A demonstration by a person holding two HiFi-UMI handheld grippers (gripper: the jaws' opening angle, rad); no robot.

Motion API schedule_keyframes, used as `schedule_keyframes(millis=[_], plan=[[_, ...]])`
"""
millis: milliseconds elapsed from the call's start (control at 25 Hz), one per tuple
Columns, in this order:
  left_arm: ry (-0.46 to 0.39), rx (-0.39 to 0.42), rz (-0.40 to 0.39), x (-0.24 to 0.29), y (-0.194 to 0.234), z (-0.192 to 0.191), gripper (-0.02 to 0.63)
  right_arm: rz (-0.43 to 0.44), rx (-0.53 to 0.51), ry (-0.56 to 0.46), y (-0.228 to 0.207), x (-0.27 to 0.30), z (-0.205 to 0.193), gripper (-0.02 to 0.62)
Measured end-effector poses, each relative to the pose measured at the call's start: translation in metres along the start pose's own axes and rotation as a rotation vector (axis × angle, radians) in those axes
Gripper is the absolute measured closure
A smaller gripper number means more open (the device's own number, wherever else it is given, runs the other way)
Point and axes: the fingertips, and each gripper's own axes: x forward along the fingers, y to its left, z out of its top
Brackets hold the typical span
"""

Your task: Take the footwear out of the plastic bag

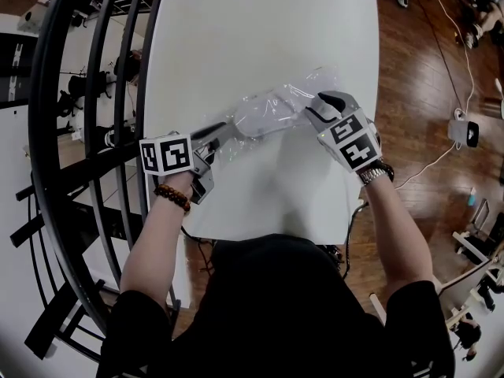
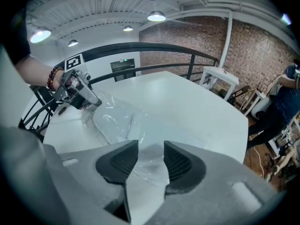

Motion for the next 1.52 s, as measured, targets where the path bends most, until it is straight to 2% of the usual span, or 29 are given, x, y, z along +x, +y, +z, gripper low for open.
schedule_keyframes(millis=[200, 400, 560, 680, 840, 1520], plan=[[0.05, 0.032, 0.03, 0.009, 0.001, -0.004, 0.445, 0.007, -0.012, 0.0, 0.007, 0.004, 0.002, 0.443], [0.076, 0.004, 0.018, 0.02, -0.003, -0.009, 0.445, 0.015, -0.02, -0.002, 0.011, 0.006, 0.004, 0.443], [0.114, 0.04, 0.047, 0.026, -0.003, -0.01, 0.453, 0.017, -0.027, 0.0, 0.014, 0.006, 0.005, 0.443], [0.137, 0.065, 0.07, 0.026, 0.0, -0.011, 0.504, 0.02, -0.027, 0.0, 0.017, 0.006, 0.004, 0.443], [0.111, 0.052, 0.054, 0.022, -0.001, -0.007, 0.529, 0.008, -0.016, -0.001, 0.012, 0.003, 0.002, 0.443], [0.062, 0.026, 0.052, -0.005, -0.001, -0.001, 0.552, -0.047, 0.042, 0.027, -0.007, -0.008, -0.014, 0.443]])
